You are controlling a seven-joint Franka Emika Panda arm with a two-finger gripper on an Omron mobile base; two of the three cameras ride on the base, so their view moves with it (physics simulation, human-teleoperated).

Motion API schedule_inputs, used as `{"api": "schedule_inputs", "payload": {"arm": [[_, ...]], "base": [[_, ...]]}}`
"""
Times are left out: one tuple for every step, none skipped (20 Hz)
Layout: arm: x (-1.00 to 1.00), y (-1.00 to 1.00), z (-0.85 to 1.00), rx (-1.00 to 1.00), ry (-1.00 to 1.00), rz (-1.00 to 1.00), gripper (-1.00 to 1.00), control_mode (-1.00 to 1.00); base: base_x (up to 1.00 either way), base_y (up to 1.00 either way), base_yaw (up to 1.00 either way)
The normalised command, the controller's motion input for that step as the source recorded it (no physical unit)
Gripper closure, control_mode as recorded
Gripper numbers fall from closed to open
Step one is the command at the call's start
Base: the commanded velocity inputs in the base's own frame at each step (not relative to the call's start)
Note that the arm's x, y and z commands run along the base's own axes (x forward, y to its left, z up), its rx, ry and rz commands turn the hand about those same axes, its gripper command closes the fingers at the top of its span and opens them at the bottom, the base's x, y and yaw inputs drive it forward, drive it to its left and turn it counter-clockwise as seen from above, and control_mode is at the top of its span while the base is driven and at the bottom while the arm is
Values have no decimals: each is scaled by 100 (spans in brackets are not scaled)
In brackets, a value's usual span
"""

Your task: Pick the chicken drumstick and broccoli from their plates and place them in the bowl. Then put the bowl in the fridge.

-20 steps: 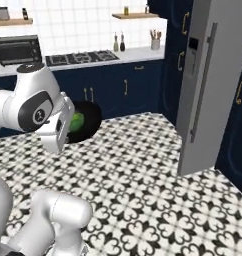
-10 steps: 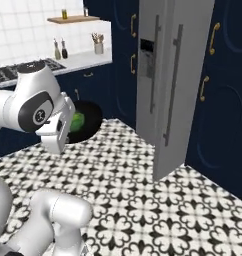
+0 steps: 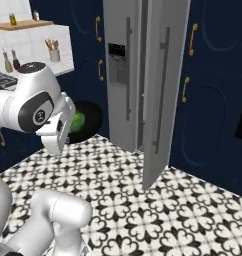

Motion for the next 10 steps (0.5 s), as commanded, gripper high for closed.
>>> {"api": "schedule_inputs", "payload": {"arm": [[0,0,0,0,0,0,100,100],[0,0,0,0,0,0,100,100],[0,0,0,0,0,0,100,100],[0,0,0,0,0,0,100,100],[0,0,0,0,0,0,100,100],[0,0,0,0,0,0,100,100],[0,0,0,0,0,0,100,100],[0,0,0,0,0,0,100,100],[0,0,0,0,0,0,100,100],[0,0,0,0,0,0,100,100]], "base": [[94,100,-48],[91,100,-49],[94,100,-49],[93,100,-49],[93,100,-48],[89,100,-48],[90,100,-48],[91,100,-48],[89,100,-48],[89,100,-47]]}}
